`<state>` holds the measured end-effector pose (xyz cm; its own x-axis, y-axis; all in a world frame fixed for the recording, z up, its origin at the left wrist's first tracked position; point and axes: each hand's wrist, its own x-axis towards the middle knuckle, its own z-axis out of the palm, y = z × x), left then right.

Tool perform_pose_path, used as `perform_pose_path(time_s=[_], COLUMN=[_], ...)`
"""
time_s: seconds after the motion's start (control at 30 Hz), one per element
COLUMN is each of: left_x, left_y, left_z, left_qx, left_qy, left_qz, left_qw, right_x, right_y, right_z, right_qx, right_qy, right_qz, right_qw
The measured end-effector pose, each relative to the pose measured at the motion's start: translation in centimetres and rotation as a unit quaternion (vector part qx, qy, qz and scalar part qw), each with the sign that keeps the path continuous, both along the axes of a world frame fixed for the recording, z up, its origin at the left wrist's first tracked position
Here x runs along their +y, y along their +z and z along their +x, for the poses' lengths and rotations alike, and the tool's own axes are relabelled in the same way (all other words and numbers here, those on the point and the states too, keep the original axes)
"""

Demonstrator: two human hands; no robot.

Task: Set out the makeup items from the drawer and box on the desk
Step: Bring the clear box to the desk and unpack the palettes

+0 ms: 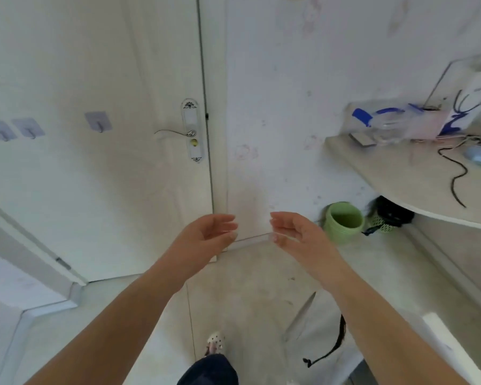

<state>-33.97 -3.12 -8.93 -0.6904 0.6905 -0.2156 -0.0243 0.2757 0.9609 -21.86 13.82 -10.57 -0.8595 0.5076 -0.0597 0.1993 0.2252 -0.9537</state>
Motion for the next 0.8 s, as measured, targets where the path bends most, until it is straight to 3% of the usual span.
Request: perform_pose_path(time_s=[0.2,0.43,0.8], left_x=[11.7,22.7,38.7], left_y=[0.6,1.7,1.2], left_z=[-9.8,-15.0,-20.5], left_qx=[-0.009,-0.009,-0.004], left_qy=[-0.126,-0.264,-0.320], left_qz=[0.021,0.020,0.018], left_qw=[0.992,0.964,0.947], right_x=[7.5,14.5,28.6], right_y=[1.6,2.7,1.9], right_z=[-5.5,-8.9,-13.2], right_qx=[-0.012,-0.023,-0.020], right_qy=[-0.135,-0.251,-0.324], right_qz=[0.005,0.020,0.022], right_qw=[0.991,0.968,0.945])
